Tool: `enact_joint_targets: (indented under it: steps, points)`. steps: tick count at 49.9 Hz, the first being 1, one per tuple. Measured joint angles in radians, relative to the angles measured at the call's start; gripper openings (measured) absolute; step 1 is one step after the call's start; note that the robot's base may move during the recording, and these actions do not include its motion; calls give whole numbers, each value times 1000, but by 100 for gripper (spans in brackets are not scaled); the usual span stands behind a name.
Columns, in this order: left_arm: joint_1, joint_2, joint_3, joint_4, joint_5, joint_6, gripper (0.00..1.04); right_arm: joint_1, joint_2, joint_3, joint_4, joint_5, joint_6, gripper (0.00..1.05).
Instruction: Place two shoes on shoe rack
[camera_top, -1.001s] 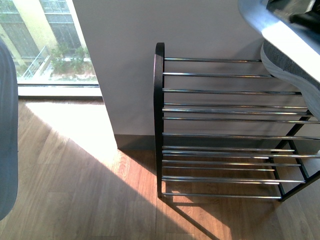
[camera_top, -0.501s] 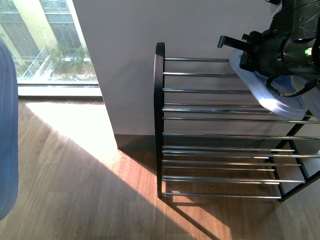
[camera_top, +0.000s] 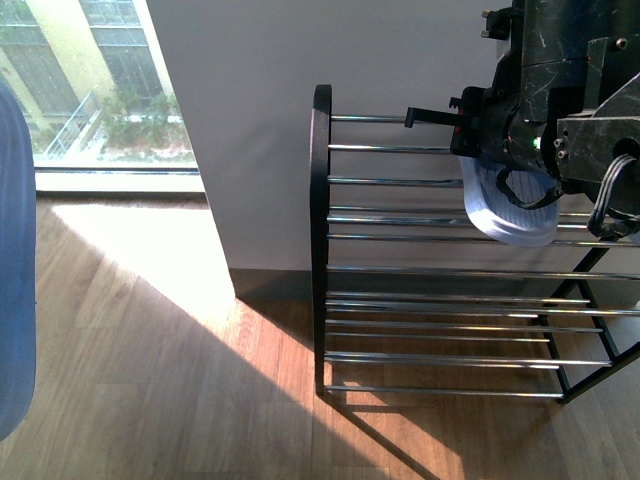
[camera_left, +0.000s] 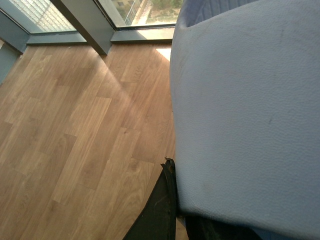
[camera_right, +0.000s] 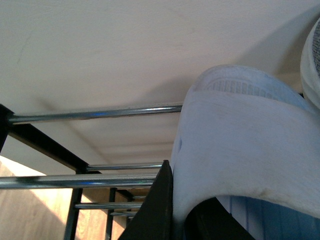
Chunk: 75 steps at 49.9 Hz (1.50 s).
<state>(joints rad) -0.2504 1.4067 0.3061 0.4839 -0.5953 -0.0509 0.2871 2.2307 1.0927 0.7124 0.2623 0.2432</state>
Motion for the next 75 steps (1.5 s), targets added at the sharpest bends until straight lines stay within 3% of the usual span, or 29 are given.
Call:
enact_joint_targets:
  steps: [3, 14, 26, 42, 50, 58, 67, 75]
  points:
    - [0, 0, 0, 0, 0, 0, 2, 0, 0, -11, 16, 1, -21, 10]
    - [0, 0, 0, 0, 0, 0, 2, -21, -32, -89, 55, -29, -77, 50]
    - [0, 0, 0, 0, 0, 0, 2, -42, -315, -278, 47, -182, -75, 96]
    - [0, 0, 0, 0, 0, 0, 2, -51, -416, -348, 46, -190, -107, 96]
    - [0, 0, 0, 0, 0, 0, 2, -84, -505, -395, 31, -252, -95, 96]
    - [0, 0, 0, 0, 0, 0, 2, -151, -695, -479, -14, -345, -72, 96]
    - [0, 0, 0, 0, 0, 0, 2, -298, -1048, -663, -118, -534, -53, 96]
    - [0, 0, 0, 0, 0, 0, 2, -351, -1236, -786, -94, -558, -84, 96]
